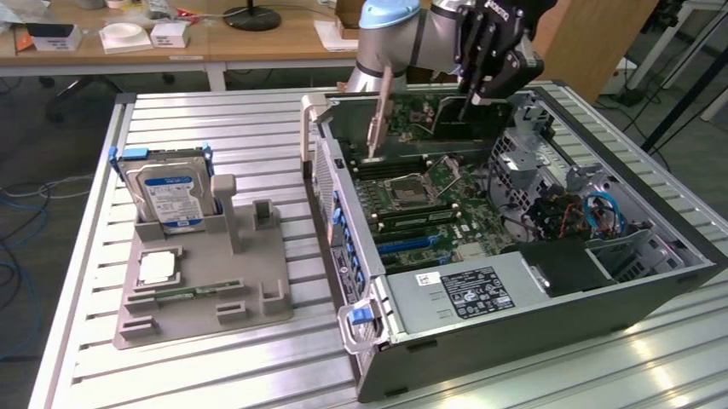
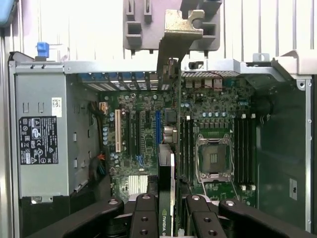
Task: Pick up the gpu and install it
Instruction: 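Insert the gpu into the slot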
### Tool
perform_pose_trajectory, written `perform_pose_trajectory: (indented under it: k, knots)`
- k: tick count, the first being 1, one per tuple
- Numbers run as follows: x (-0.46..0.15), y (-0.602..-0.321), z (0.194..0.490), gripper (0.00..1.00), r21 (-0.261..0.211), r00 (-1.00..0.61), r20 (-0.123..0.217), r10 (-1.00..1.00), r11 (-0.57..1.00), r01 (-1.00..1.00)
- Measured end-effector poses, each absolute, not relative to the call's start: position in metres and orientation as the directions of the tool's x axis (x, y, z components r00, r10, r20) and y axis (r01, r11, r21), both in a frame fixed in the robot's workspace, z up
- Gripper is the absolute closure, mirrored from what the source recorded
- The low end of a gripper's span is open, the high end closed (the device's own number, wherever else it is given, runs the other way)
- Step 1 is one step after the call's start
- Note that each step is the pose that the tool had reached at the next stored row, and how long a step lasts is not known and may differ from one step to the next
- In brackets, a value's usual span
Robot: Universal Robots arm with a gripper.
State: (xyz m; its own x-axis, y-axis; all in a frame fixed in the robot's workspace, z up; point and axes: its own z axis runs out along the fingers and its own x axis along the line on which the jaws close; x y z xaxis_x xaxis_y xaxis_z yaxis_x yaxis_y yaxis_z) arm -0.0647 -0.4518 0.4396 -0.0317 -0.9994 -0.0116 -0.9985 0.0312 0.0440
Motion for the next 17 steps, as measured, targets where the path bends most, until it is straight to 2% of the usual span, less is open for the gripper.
perform_pose_trajectory:
  k: [5, 17]
  knots:
    - [-0.0647, -0.4518, 0.4395, 0.74, 0.044, 0.017, -0.012, -1.000, -0.018, -0.999]
    - [-0.0647, -0.4517, 0.4374, 0.74, 0.044, 0.019, -0.012, -1.000, -0.019, -0.999]
